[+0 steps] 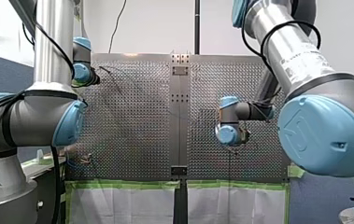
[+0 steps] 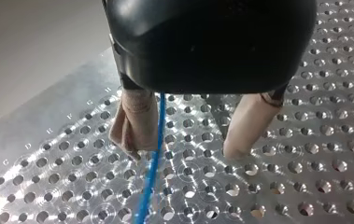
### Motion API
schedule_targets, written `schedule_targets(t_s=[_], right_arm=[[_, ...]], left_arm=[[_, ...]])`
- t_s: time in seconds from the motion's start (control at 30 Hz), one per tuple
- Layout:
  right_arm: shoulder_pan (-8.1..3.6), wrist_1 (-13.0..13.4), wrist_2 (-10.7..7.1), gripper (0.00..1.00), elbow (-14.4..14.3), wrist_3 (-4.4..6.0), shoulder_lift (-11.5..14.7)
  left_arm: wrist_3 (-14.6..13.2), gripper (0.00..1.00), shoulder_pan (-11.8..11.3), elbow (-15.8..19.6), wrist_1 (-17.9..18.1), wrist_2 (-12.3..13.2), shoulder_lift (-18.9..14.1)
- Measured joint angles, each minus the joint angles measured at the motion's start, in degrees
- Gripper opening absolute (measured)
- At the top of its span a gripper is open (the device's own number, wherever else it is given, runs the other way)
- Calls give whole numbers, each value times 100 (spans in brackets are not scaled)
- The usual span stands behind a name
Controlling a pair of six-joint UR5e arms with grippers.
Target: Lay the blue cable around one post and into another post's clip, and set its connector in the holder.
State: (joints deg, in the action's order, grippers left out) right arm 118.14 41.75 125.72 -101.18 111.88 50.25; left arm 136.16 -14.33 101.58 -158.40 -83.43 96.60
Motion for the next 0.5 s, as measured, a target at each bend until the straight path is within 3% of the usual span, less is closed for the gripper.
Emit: schedule_targets(t_s=[0.2, 0.5], right_arm=[[-306, 307, -303, 0, -307, -137, -183], [-742, 742, -738, 0, -741, -342, -202]], left_arm=[[-2, 100, 6, 0, 8, -1, 1], [-2, 100, 8, 0, 10, -32, 2]])
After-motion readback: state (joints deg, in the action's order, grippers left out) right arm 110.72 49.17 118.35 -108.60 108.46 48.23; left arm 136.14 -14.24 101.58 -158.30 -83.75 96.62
